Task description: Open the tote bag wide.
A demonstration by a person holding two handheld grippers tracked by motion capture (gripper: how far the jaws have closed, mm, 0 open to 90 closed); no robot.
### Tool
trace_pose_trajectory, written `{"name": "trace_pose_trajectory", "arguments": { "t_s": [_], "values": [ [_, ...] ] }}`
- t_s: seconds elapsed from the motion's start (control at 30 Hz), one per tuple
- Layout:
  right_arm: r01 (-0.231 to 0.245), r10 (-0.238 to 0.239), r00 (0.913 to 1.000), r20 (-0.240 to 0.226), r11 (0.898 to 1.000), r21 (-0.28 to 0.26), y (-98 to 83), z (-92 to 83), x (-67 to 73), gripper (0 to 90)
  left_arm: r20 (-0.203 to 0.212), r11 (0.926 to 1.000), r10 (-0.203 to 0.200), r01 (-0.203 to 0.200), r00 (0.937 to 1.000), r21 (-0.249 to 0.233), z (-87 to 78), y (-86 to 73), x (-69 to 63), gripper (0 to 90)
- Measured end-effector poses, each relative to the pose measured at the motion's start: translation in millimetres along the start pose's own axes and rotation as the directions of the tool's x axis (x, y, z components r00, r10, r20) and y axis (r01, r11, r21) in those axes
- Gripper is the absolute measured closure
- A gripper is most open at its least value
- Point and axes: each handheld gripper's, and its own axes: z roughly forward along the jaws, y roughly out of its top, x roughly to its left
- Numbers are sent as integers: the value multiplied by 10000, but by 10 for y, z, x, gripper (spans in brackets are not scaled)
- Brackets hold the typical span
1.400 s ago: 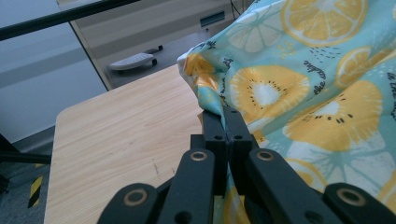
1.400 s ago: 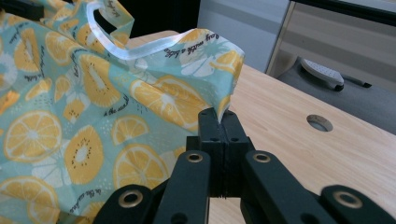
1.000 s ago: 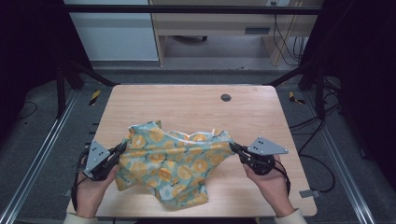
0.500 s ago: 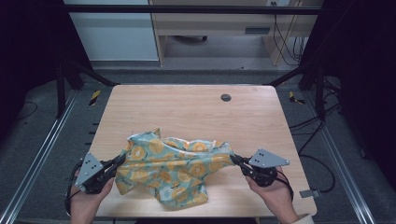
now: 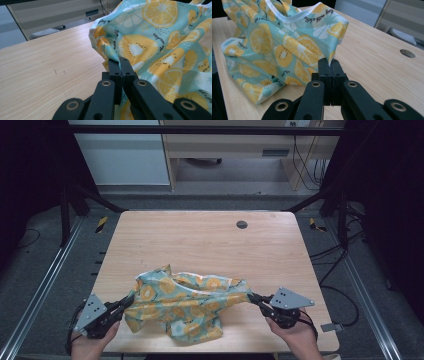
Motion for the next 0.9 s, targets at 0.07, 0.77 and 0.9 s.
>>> {"name": "trace_pose_trajectory", "arguments": {
  "t_s": [0.07, 0.77, 0.9],
  "values": [
    [141, -141, 9999, -85, 9999, -10, -7, -16, 22, 898, 131, 9999, 104, -106, 9999, 125, -20, -29, -11, 900],
    [882, -646, 9900, -1256, 9774, 1919, -317, 135, 17, 899, 943, 9045, 2801, -2955, 9553, 3074, 298, -187, -254, 900],
    [1163, -858, 9870, -1358, 9649, 2353, -350, 222, 34, 898, 941, 8719, 3214, -3333, 9422, 3587, 378, -205, -259, 900]
  ]
}}
